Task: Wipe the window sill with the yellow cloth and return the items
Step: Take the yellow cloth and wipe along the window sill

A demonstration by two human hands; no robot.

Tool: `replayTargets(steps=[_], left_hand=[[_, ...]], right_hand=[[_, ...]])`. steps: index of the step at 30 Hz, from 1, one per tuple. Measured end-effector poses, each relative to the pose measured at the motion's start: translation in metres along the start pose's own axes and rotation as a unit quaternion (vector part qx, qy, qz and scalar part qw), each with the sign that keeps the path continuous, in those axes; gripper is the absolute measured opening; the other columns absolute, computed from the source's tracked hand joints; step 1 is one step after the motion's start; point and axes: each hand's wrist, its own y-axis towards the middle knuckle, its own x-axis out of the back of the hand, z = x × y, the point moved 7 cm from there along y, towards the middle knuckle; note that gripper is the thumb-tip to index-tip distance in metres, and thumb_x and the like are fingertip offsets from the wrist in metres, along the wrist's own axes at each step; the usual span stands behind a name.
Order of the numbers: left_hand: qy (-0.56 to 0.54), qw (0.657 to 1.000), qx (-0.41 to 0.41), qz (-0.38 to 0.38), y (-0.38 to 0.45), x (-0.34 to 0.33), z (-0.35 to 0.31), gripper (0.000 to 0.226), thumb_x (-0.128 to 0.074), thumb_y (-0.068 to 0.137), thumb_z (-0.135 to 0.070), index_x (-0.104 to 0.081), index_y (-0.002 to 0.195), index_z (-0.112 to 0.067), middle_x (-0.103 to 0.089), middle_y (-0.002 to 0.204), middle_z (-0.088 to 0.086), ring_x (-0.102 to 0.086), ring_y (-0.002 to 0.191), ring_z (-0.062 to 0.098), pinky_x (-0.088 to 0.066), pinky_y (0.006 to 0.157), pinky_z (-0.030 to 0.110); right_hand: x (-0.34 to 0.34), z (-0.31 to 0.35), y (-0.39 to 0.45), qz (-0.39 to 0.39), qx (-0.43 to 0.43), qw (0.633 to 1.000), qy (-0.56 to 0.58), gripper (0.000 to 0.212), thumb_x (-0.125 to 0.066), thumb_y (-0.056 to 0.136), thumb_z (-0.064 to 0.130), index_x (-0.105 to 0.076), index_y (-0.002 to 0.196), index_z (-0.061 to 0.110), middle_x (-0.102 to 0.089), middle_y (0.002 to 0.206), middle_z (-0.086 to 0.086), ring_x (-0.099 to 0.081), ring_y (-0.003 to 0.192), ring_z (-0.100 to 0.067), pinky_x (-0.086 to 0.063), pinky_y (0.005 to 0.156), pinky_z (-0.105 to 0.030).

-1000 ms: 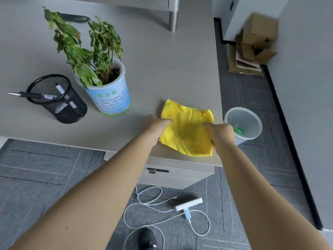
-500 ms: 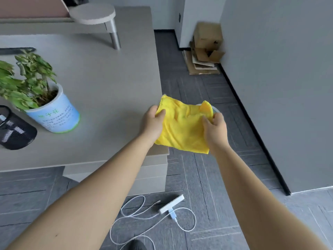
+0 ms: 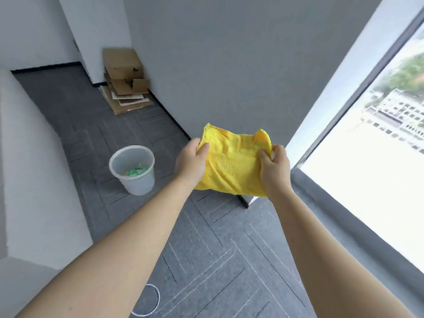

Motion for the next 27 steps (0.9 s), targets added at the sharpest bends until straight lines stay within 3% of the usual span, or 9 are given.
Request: replayTargets(steps=[2,5,9,14,22,27], left_hand=[[0.013,0.999,-0.011,0.038,0.001,-0.053,-0.020,0.020,-0.042,0.092,-0.023,-0.055,0.093,-0.008,-0.055,0.089,0.011,-0.050,0.084,0.024,-0.040,0.078,0.035],[0.016,0.995,-0.027,0.097,0.003,-0.126,-0.044,0.028,-0.042,0.091,-0.026,-0.056,0.103,-0.004,-0.062,0.100,0.016,-0.056,0.096,0.033,-0.044,0.089,0.044],[0.014,0.984,-0.036,0.174,0.004,-0.215,-0.065,0.026,-0.042,0.092,-0.026,-0.057,0.107,-0.011,-0.061,0.099,0.008,-0.055,0.095,0.028,-0.044,0.091,0.042],[0.013,0.964,-0.031,0.265,0.026,-0.324,-0.070,0.026,-0.043,0.092,-0.025,-0.058,0.110,-0.015,-0.062,0.102,0.006,-0.057,0.105,0.030,-0.046,0.096,0.043],[0.046,0.930,-0.009,0.365,0.089,-0.481,-0.072,0.035,-0.041,0.092,-0.024,-0.048,0.126,-0.017,-0.054,0.132,0.010,-0.050,0.120,0.029,-0.040,0.104,0.046],[0.064,0.913,-0.002,0.403,0.106,-0.552,-0.069,0.029,-0.043,0.090,-0.020,-0.055,0.116,-0.021,-0.060,0.119,0.008,-0.054,0.111,0.029,-0.043,0.100,0.046]], right_hand=[[0.050,-0.018,0.014,-0.043,-0.016,0.999,0.011,0.018,-0.043,0.094,0.015,-0.049,0.107,0.005,-0.042,0.073,0.010,-0.043,0.084,-0.017,-0.030,0.076,-0.026],[0.115,-0.043,0.030,-0.099,-0.042,0.994,0.030,0.023,-0.043,0.094,0.016,-0.050,0.114,0.006,-0.048,0.083,0.004,-0.045,0.091,-0.018,-0.032,0.079,-0.028],[0.186,-0.081,0.053,-0.160,-0.073,0.983,0.044,0.025,-0.043,0.094,0.014,-0.051,0.117,0.010,-0.051,0.100,-0.001,-0.048,0.095,-0.020,-0.038,0.085,-0.034],[0.244,-0.136,0.099,-0.225,-0.118,0.965,0.071,0.019,-0.044,0.093,0.013,-0.054,0.110,0.011,-0.051,0.079,0.006,-0.050,0.089,-0.022,-0.041,0.080,-0.036],[0.314,-0.196,0.194,-0.287,-0.179,0.937,0.091,0.005,-0.048,0.092,0.013,-0.050,0.095,0.017,-0.050,0.076,0.005,-0.050,0.080,-0.018,-0.041,0.076,-0.032],[0.345,-0.232,0.229,-0.306,-0.209,0.923,0.107,0.007,-0.048,0.092,0.012,-0.051,0.094,0.018,-0.050,0.076,0.005,-0.048,0.070,-0.010,-0.041,0.075,-0.034]])
